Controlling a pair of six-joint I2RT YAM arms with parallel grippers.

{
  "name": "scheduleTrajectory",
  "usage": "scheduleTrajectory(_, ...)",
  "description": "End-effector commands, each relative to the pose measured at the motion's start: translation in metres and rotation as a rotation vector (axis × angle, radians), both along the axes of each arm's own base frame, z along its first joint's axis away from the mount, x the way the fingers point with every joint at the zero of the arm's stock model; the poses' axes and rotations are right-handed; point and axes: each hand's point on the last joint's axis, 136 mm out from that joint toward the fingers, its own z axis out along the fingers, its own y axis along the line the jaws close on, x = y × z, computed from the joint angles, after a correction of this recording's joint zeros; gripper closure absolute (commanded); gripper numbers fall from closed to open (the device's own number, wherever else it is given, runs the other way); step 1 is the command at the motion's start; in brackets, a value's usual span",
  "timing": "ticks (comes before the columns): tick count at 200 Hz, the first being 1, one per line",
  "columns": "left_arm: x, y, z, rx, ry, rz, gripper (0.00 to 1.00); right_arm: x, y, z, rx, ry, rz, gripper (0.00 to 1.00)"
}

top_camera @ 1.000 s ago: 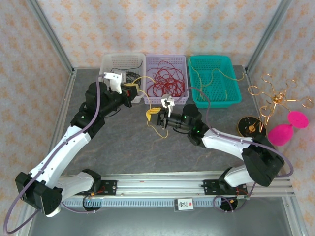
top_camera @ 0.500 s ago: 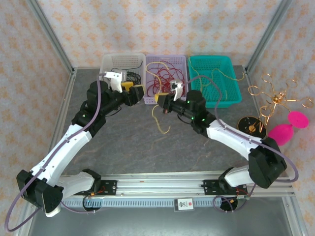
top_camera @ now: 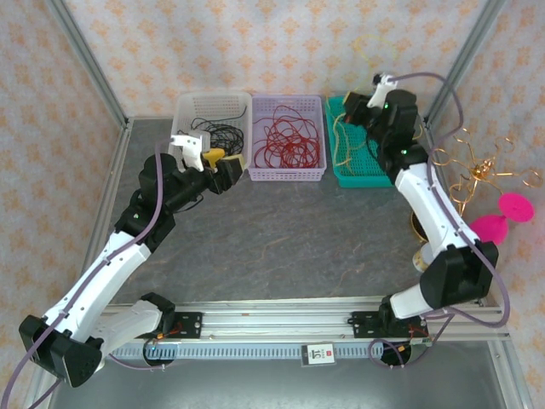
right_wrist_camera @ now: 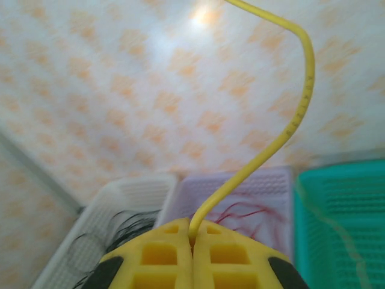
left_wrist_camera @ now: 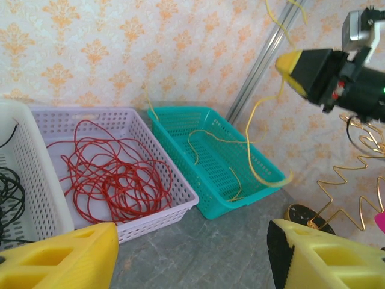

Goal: Untangle the cables

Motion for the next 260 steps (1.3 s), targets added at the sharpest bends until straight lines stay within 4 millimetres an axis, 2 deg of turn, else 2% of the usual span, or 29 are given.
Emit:
scheduleTrajectory(1, -0.006, 0.005, 0.002, -0.017, -0.021, 0.012, 0.33, 0.03, -0.038, -0.029, -0.149, 0.069, -0.115, 1.0)
scheduleTrajectory(20, -0.007, 0.004, -0.006, -0.021, 0.0, 0.005, 0.33, 0.059, -0.057, -0.045, -0.224, 0.086, -0.158, 1.0)
scheduleTrajectory(43, -0.007, 0.004, -0.016, -0.013, 0.026, 0.005, 0.34, 0.089, -0.07, -0.073, -0.283, 0.141, -0.172, 1.0)
scheduleTrajectory(67, -0.008, 0.006, -0.024, -0.009, 0.042, 0.013, 0.35, 0.109, -0.068, -0.112, -0.3, 0.237, -0.13, 1.0)
scheduleTrajectory(97, -0.007, 0.007, -0.035, -0.003, 0.06, 0.022, 0.35, 0.11, -0.057, -0.169, -0.282, 0.341, -0.05, 1.0)
scheduleTrajectory(120, -0.005, 0.006, -0.043, 0.006, 0.077, 0.02, 0.35, 0.105, -0.057, -0.207, -0.288, 0.384, -0.029, 1.0)
scheduleTrajectory(188, -0.003, 0.005, -0.057, 0.017, 0.102, 0.018, 0.35, 0.12, -0.059, -0.28, -0.284, 0.531, 0.037, 1.0)
scheduleTrajectory(211, -0.004, 0.006, -0.059, 0.023, 0.108, 0.023, 0.35, 0.125, -0.06, -0.297, -0.29, 0.567, 0.04, 1.0)
scheduleTrajectory(234, -0.005, 0.007, -0.06, 0.026, 0.111, 0.025, 0.35, 0.127, -0.064, -0.299, -0.297, 0.57, 0.022, 0.83)
scheduleTrajectory(260, -0.005, 0.008, -0.063, 0.031, 0.114, 0.031, 0.34, 0.128, -0.065, -0.275, -0.295, 0.535, 0.008, 0.64)
